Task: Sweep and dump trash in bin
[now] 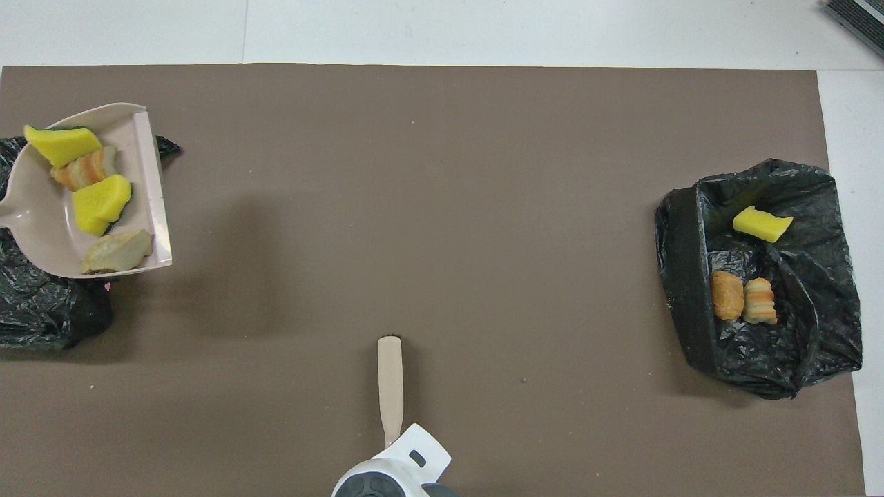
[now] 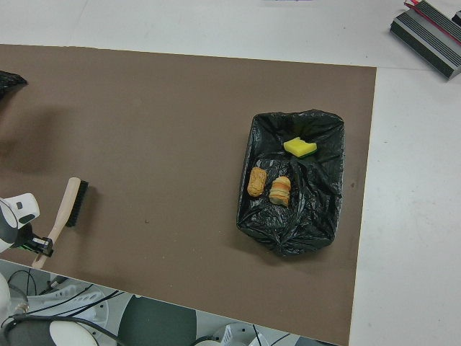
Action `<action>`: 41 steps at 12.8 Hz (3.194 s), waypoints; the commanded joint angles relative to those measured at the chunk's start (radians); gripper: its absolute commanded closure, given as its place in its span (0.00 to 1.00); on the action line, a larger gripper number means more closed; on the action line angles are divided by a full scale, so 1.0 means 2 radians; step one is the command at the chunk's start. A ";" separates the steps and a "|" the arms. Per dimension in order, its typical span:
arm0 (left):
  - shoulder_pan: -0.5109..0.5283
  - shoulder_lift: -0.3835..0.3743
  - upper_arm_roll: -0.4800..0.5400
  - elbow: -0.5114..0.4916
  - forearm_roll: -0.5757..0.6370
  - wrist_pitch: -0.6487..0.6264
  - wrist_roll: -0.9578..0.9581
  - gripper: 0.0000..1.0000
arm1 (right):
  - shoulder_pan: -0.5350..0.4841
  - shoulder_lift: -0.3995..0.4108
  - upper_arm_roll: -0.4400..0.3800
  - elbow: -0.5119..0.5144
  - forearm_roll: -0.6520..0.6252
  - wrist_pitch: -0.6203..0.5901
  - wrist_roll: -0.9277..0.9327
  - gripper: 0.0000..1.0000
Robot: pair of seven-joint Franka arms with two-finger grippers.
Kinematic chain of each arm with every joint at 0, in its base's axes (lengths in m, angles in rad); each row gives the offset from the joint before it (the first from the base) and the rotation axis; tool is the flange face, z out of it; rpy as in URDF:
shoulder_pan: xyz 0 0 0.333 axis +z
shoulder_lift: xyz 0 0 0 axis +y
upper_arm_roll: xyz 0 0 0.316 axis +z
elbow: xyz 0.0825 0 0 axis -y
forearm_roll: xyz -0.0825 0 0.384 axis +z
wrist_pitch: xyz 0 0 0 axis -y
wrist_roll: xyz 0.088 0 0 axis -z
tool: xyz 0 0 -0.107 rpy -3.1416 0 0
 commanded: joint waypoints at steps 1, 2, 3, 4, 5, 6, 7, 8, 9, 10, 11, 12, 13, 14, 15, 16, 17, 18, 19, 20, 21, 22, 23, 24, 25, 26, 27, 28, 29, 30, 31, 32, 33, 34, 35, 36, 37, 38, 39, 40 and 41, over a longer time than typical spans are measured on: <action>0.047 0.028 -0.005 0.057 -0.003 -0.031 0.046 1.00 | 0.005 -0.010 -0.001 -0.023 -0.007 0.023 0.017 1.00; 0.059 0.029 -0.005 0.063 -0.001 -0.028 0.051 1.00 | 0.005 -0.010 -0.001 -0.025 -0.007 0.025 0.015 1.00; 0.069 0.032 -0.005 0.070 0.016 -0.024 0.066 1.00 | 0.005 -0.010 -0.001 -0.026 -0.005 0.025 0.015 1.00; 0.074 0.032 -0.005 0.072 0.030 -0.019 0.075 1.00 | 0.004 -0.009 -0.001 -0.026 -0.001 0.025 0.013 1.00; 0.079 0.034 -0.005 0.071 0.034 -0.010 0.078 1.00 | 0.004 -0.009 -0.001 -0.026 0.000 0.025 0.013 1.00; 0.080 0.034 -0.004 0.068 0.056 0.016 0.086 1.00 | 0.002 -0.006 -0.001 -0.026 0.000 0.025 0.012 0.98; 0.079 0.036 -0.004 0.064 0.083 0.039 0.094 1.00 | 0.000 -0.006 -0.001 -0.025 0.000 0.026 0.010 0.87; 0.079 0.045 -0.004 0.063 0.093 0.057 0.100 1.00 | 0.000 -0.005 -0.001 -0.025 0.000 0.029 0.013 0.76; 0.080 0.058 -0.004 0.063 0.098 0.074 0.120 1.00 | -0.001 -0.004 -0.001 -0.025 0.000 0.030 0.011 0.65; 0.081 0.068 -0.003 0.062 0.110 0.097 0.143 1.00 | -0.001 -0.001 -0.001 -0.021 0.000 0.030 0.011 0.61; 0.081 0.076 -0.003 0.060 0.136 0.119 0.148 1.00 | -0.002 0.000 -0.001 -0.018 0.000 0.030 0.010 0.57; 0.078 0.081 -0.003 0.056 0.165 0.130 0.145 1.00 | -0.002 0.002 -0.001 -0.016 0.000 0.030 0.011 0.56; 0.074 0.087 -0.003 0.056 0.203 0.138 0.138 1.00 | -0.002 0.004 -0.001 -0.010 0.000 0.028 0.011 0.54; 0.071 0.087 -0.003 0.056 0.236 0.143 0.121 1.00 | -0.003 0.006 -0.002 -0.003 0.000 0.025 0.011 0.50; 0.067 0.087 -0.004 0.055 0.272 0.144 0.094 1.00 | -0.010 0.003 -0.004 0.002 -0.001 0.024 0.011 0.44; 0.060 0.085 -0.003 0.048 0.299 0.144 0.068 1.00 | -0.027 -0.002 -0.004 0.006 -0.001 0.022 0.010 0.36; 0.050 0.077 -0.003 0.030 0.339 0.149 0.043 1.00 | -0.047 -0.013 -0.004 0.009 -0.001 0.022 0.007 0.25; 0.044 0.064 -0.003 0.006 0.384 0.162 0.010 1.00 | -0.068 -0.027 -0.004 0.011 -0.002 0.015 0.004 0.20; 0.041 0.050 -0.003 -0.021 0.419 0.174 -0.017 1.00 | -0.090 -0.041 -0.004 0.011 -0.002 0.005 -0.008 0.15; 0.031 0.040 -0.003 -0.036 0.451 0.180 -0.027 1.00 | -0.109 -0.051 -0.005 0.011 -0.002 -0.004 -0.022 0.14; 0.028 0.036 -0.003 -0.041 0.484 0.178 -0.030 1.00 | -0.138 -0.060 -0.005 0.012 -0.006 -0.016 -0.045 0.14; 0.023 0.034 -0.003 -0.042 0.510 0.175 -0.032 1.00 | -0.164 -0.065 -0.006 0.018 -0.008 -0.027 -0.062 0.08; 0.023 0.027 -0.003 -0.042 0.539 0.176 -0.032 1.00 | -0.192 -0.064 -0.006 0.032 -0.008 -0.037 -0.068 0.00; 0.022 0.020 -0.003 -0.042 0.563 0.174 -0.031 1.00 | -0.218 -0.063 -0.006 0.043 -0.010 -0.041 -0.069 0.00; 0.021 0.011 -0.003 -0.042 0.575 0.173 -0.030 1.00 | -0.244 -0.064 -0.006 0.051 -0.010 -0.041 -0.072 0.00; 0.021 -0.001 -0.003 -0.042 0.575 0.173 -0.028 1.00 | -0.272 -0.066 -0.008 0.061 -0.009 -0.044 -0.079 0.00; 0.021 -0.007 -0.003 -0.042 0.576 0.171 -0.028 1.00 | -0.301 -0.070 -0.007 0.082 -0.009 -0.057 -0.082 0.00; 0.020 -0.014 -0.003 -0.041 0.577 0.167 -0.028 1.00 | -0.329 -0.069 -0.008 0.106 -0.007 -0.067 -0.083 0.00; 0.016 -0.016 -0.004 -0.038 0.583 0.157 -0.028 1.00 | -0.356 -0.070 -0.008 0.118 -0.007 -0.085 -0.087 0.00; 0.008 -0.017 -0.004 -0.037 0.598 0.150 -0.028 1.00 | -0.373 -0.072 -0.009 0.123 -0.008 -0.098 -0.100 0.00; 0.007 -0.017 -0.004 -0.035 0.608 0.146 -0.028 1.00 | -0.381 -0.075 -0.012 0.130 -0.011 -0.109 -0.109 0.00; 0.004 -0.017 -0.004 -0.032 0.608 0.144 -0.029 1.00 | -0.387 -0.075 -0.018 0.141 -0.018 -0.119 -0.115 0.00; 0.003 -0.019 -0.008 -0.031 0.603 0.142 -0.031 1.00 | -0.397 -0.070 -0.019 0.162 -0.046 -0.129 -0.131 0.00; -0.002 -0.024 -0.009 -0.033 0.597 0.136 -0.034 1.00 | -0.404 -0.063 -0.017 0.188 -0.083 -0.145 -0.164 0.00; -0.012 -0.024 -0.011 -0.033 0.580 0.117 -0.037 1.00 | -0.406 -0.053 -0.018 0.211 -0.107 -0.163 -0.199 0.00; -0.027 -0.024 -0.009 -0.033 0.551 0.094 -0.053 1.00 | -0.410 -0.051 -0.019 0.229 -0.118 -0.180 -0.227 0.00; -0.044 -0.027 -0.011 -0.032 0.519 0.070 -0.065 1.00 | -0.419 -0.051 -0.019 0.241 -0.123 -0.193 -0.237 0.00; -0.061 -0.029 -0.011 -0.033 0.482 0.050 -0.068 1.00 | -0.426 -0.051 -0.020 0.255 -0.132 -0.205 -0.238 0.00; -0.072 -0.030 -0.011 -0.033 0.443 0.036 -0.077 1.00 | -0.431 -0.051 -0.019 0.267 -0.137 -0.218 -0.239 0.00; -0.078 -0.031 -0.011 -0.034 0.407 0.025 -0.095 1.00 | -0.436 -0.051 -0.019 0.276 -0.140 -0.223 -0.240 0.00; -0.083 -0.032 -0.012 -0.035 0.374 0.016 -0.113 1.00 | -0.438 -0.051 -0.020 0.282 -0.143 -0.231 -0.240 0.00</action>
